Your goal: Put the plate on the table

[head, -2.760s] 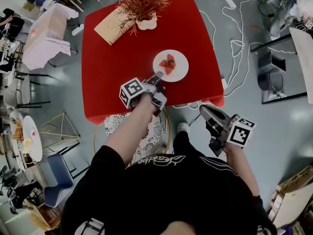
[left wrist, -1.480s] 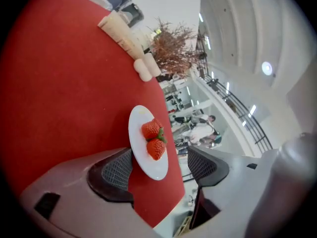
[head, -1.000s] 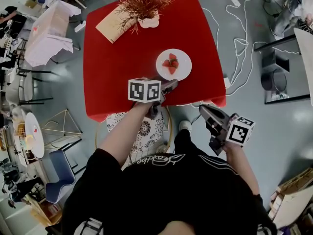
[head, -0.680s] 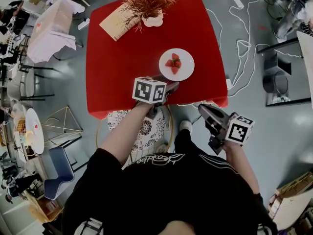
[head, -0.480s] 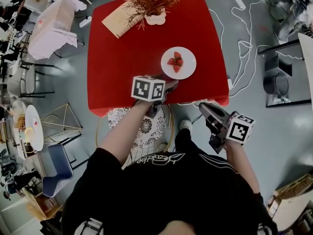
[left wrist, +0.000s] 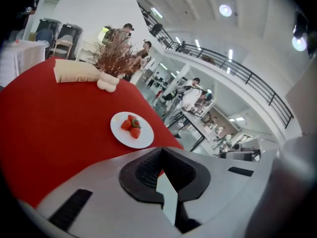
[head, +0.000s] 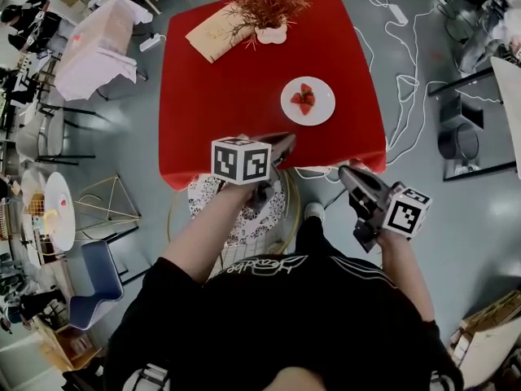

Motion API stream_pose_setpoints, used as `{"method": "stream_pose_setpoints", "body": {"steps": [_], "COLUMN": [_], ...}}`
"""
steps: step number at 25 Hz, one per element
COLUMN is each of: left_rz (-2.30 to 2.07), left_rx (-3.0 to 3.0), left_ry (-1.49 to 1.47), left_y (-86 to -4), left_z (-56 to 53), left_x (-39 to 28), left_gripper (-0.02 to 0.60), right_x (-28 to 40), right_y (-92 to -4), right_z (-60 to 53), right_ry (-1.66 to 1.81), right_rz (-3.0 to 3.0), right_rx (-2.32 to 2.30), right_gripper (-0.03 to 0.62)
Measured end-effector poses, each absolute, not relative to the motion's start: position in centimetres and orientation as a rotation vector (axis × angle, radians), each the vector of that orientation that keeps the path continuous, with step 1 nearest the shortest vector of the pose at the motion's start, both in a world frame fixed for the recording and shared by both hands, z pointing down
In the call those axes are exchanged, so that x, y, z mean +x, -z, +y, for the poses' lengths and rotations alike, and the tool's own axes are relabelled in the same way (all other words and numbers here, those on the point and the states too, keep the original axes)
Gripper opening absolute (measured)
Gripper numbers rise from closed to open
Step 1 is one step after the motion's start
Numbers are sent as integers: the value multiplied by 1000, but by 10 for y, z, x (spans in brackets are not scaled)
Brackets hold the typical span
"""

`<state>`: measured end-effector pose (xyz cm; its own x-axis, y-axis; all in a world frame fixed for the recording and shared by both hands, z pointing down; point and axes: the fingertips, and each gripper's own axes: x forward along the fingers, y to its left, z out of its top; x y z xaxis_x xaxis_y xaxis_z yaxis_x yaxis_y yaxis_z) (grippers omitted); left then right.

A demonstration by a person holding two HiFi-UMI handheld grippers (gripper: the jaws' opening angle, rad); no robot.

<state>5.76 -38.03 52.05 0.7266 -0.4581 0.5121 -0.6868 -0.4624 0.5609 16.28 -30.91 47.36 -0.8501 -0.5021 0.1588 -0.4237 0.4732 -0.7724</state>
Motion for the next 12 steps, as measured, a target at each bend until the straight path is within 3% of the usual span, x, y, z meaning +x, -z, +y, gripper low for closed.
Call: {"method": "stream_pose_setpoints", "body": {"steps": [12], "left_rz": [-717], "left_rx": [2405], "left_ry": [-195], "left_y": [-408], "left_z": [-230], "left_x": [10], "left_gripper": [8], "right_x": [86], "right_y": [-399], "right_z": [-218], "right_ry": [1091], "right_rz": [2661], "right_rx": [-720], "right_gripper": [8]}}
